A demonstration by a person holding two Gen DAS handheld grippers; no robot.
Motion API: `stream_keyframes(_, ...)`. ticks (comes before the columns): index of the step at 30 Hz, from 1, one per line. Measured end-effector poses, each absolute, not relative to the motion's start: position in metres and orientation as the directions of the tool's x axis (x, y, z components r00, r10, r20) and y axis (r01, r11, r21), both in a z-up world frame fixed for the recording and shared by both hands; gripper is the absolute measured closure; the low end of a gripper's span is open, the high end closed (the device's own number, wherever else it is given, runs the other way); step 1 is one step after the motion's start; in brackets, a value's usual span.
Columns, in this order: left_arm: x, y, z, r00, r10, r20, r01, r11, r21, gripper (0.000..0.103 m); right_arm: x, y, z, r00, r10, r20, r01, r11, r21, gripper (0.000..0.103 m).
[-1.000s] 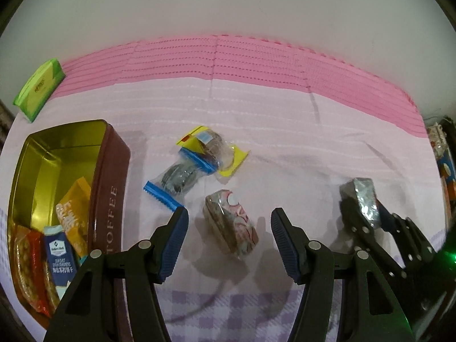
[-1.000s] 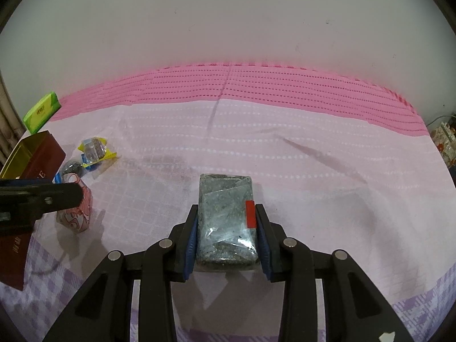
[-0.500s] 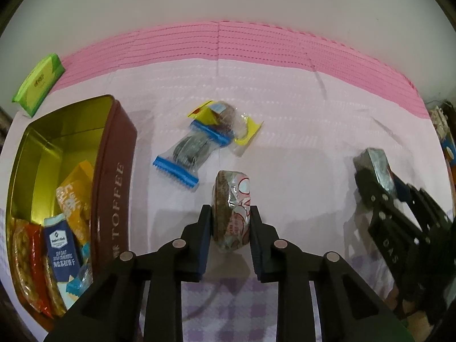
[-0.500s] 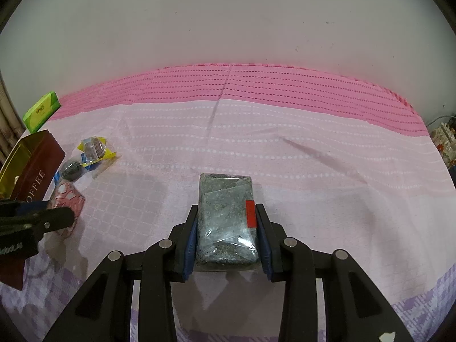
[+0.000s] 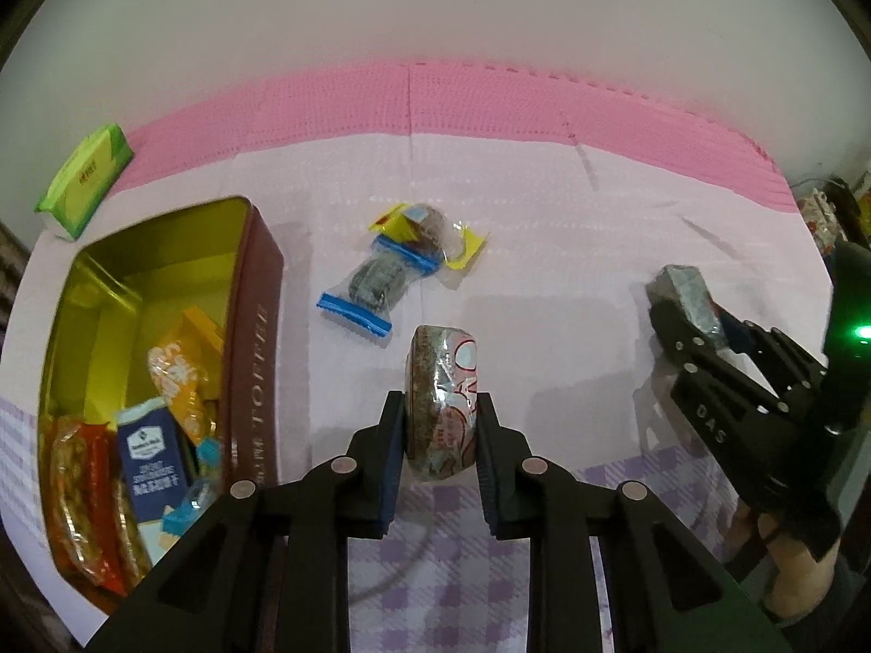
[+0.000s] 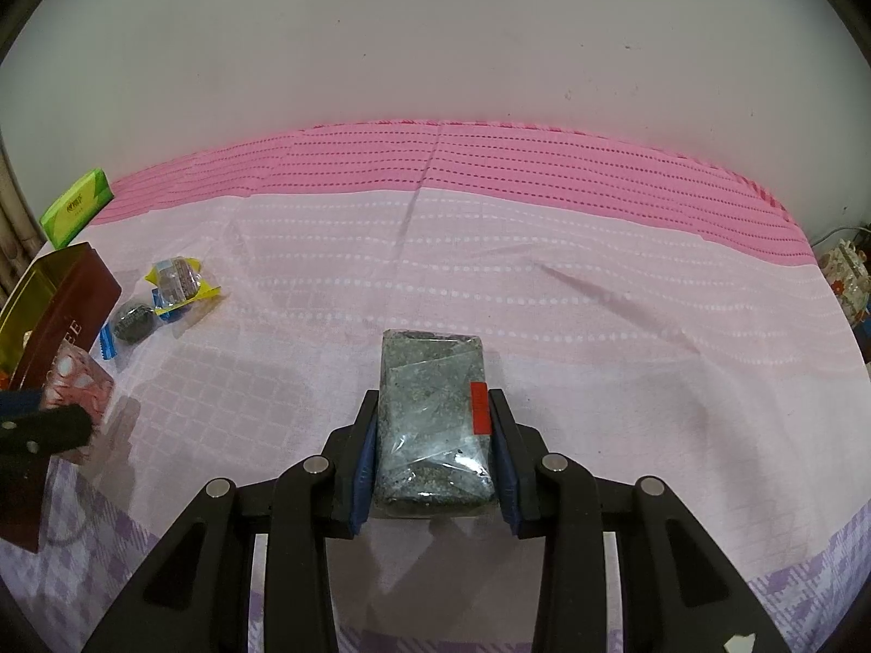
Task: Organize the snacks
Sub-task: 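Carry the pink-patterned pack over the tin with the left gripper while the right holds the grey pack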
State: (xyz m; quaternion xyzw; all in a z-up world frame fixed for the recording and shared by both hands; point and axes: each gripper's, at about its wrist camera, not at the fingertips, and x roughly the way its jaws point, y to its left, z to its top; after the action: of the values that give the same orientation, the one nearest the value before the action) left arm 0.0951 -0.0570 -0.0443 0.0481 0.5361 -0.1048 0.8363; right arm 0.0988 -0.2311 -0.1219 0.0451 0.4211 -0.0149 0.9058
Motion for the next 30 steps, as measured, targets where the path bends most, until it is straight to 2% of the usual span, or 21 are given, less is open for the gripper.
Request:
stream_keyframes(8,0.097,-0.029,-0.013,0.469,-0.113,-0.876,0.203,0.979,-0.017,0.078,0.099,-0.230,-0.122,0.644,0.008,-0.765,0.065,0.996,0.065,0.069)
stream_keyframes(16,0.123,0.035,-0.001,0.514,-0.005,-0.857,0.098,0.994,0.053,0.078,0.099,-0.231,-0.123,0.645,0.007,-0.764,0.065,0.996,0.064,0.069)
stream_keyframes(22,0.145,0.080,-0.013,0.506,0.100,-0.856,0.033,0.990,0.135,0.078,0.099,-0.231,-0.123,0.644,0.004,-0.765,0.065,0.996,0.059,0.069)
stream_keyframes(30,0.158,0.113,-0.039,0.451,0.141,-0.882,0.013,0.986,0.164,0.078,0.099,-0.231,-0.124,0.645,0.003,-0.764,0.065,0.996,0.059,0.069)
